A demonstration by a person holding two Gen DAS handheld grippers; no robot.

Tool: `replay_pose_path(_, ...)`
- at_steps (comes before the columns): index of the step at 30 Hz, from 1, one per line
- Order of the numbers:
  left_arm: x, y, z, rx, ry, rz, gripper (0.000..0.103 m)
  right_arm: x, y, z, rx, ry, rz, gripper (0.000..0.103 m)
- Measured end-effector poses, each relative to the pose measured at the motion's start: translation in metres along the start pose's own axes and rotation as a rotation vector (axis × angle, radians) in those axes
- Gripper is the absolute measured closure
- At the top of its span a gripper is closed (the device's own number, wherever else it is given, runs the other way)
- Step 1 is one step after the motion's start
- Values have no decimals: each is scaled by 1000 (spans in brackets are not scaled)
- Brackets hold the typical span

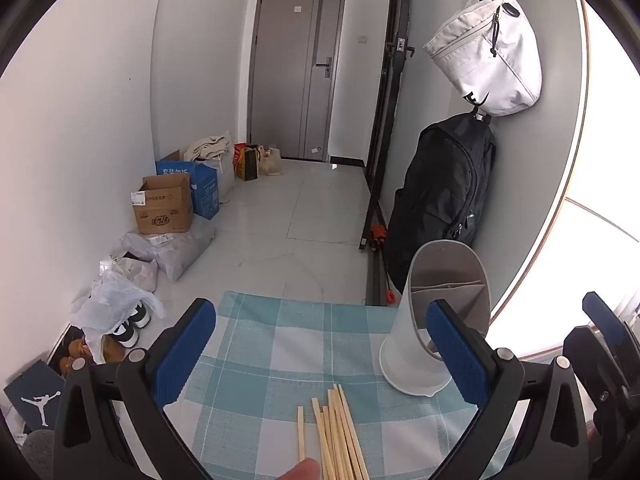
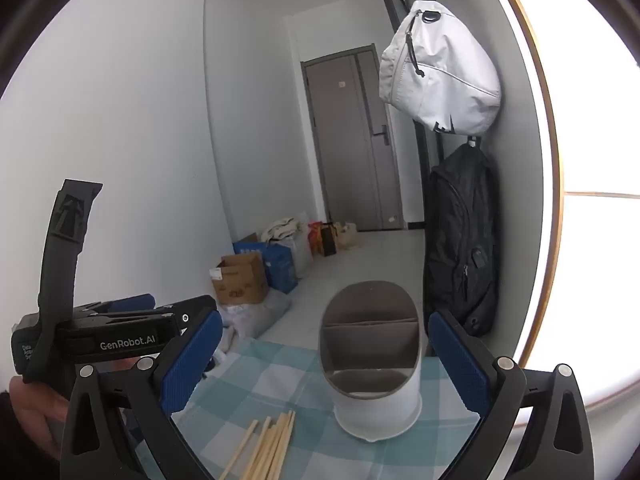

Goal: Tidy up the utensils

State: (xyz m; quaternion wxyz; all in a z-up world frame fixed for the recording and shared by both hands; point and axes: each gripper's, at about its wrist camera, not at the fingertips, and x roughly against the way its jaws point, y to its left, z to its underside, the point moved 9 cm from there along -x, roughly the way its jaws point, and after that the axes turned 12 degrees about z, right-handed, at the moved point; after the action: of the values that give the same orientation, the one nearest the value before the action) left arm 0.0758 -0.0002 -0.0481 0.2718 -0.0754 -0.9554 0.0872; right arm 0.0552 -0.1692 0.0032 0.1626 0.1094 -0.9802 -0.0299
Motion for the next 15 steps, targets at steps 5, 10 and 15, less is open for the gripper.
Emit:
replay_pose_path(5,1,-9,4,-23,-9,-6,1,-3,0,-1,5,-2,-3,0)
replay_pose_path(10,-4,-1,5,1,13,13,1,4,-1,0,-6,-18,-6,0)
replay_pose_path(15,-4,-3,4,-4,13,14,1,2,0,-2,-5,-9,-7,0)
